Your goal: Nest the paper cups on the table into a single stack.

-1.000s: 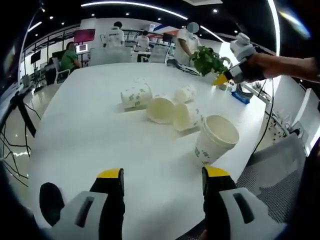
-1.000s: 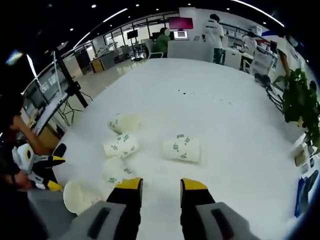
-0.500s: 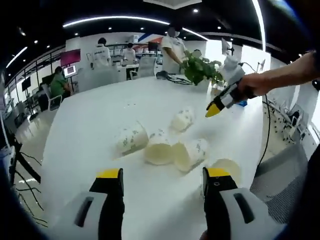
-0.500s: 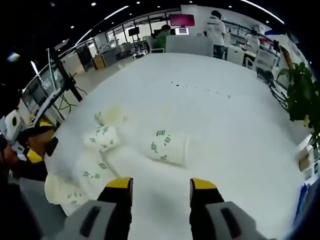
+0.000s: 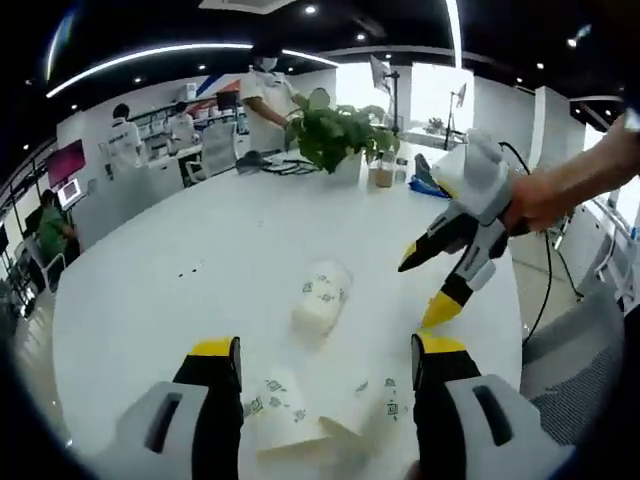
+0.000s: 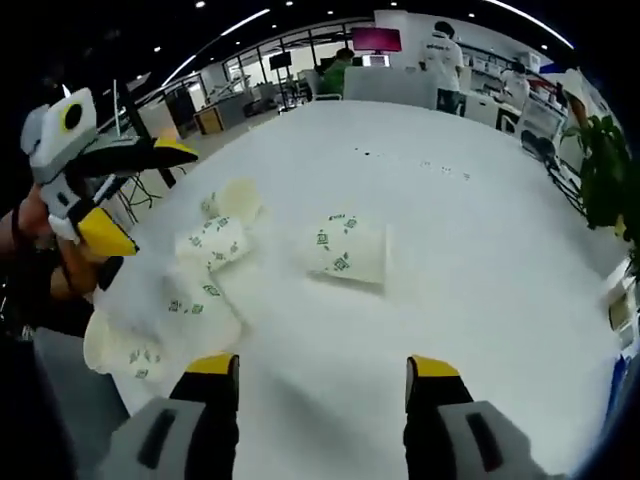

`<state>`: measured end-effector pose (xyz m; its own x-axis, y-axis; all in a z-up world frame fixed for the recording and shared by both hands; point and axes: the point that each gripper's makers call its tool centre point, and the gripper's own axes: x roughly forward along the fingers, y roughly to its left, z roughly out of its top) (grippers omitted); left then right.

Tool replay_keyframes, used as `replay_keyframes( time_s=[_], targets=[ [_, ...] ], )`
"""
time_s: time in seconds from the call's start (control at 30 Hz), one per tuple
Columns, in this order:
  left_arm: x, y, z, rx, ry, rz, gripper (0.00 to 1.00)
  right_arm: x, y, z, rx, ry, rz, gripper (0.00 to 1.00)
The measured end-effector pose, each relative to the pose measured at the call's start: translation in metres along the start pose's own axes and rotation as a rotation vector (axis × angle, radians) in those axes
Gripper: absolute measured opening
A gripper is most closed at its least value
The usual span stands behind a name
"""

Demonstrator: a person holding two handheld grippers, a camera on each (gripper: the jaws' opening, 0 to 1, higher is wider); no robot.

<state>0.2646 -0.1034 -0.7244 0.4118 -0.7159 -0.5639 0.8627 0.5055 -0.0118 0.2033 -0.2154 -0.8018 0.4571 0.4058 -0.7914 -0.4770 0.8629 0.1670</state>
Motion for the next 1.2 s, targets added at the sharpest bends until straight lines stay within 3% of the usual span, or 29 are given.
replay_keyframes(
  time_s=[0.17, 0.33, 0.37, 0.43, 0.5, 0.73, 0.8, 0.97, 1.13, 1.2],
  targets=[
    [0.042, -0.008, 0.005, -0.042, 0.038, -0.042, 0.68, -0.004, -0.002, -0.011, 0.028, -0.006, -0.015, 0.7],
    [0.081, -0.015, -0.004, 0.082, 0.156, -0.053, 0.7, -0.012, 0.0, -0.026, 0.043, -0.017, -0.019, 0.7],
    [0.089, -0.007, -0.009, 0.1, 0.173, -0.046, 0.7, -0.014, 0.0, -0.027, 0.045, -0.018, -0.022, 0.7],
    [0.096, -0.013, -0.005, 0.125, 0.177, -0.051, 0.7, -0.017, 0.003, -0.033, 0.067, -0.03, -0.029, 0.7],
    [0.106, -0.007, -0.006, 0.122, 0.178, -0.052, 0.7, -0.019, 0.006, -0.038, 0.09, -0.041, -0.029, 0.7],
    [0.134, 0.007, -0.013, 0.105, 0.218, -0.032, 0.68, -0.025, 0.005, -0.056, 0.108, -0.033, -0.048, 0.68],
    [0.129, 0.003, -0.012, 0.117, 0.229, -0.04, 0.67, -0.026, 0.004, -0.06, 0.111, -0.029, -0.051, 0.68],
    [0.141, 0.005, -0.023, 0.143, 0.274, -0.056, 0.64, -0.031, 0.0, -0.069, 0.134, -0.031, -0.062, 0.67],
    [0.151, 0.005, -0.032, 0.162, 0.299, -0.078, 0.59, -0.031, 0.003, -0.074, 0.141, -0.029, -0.062, 0.66],
    [0.149, 0.005, -0.032, 0.149, 0.301, -0.078, 0.51, -0.032, 0.004, -0.075, 0.141, -0.028, -0.061, 0.66]
  ],
)
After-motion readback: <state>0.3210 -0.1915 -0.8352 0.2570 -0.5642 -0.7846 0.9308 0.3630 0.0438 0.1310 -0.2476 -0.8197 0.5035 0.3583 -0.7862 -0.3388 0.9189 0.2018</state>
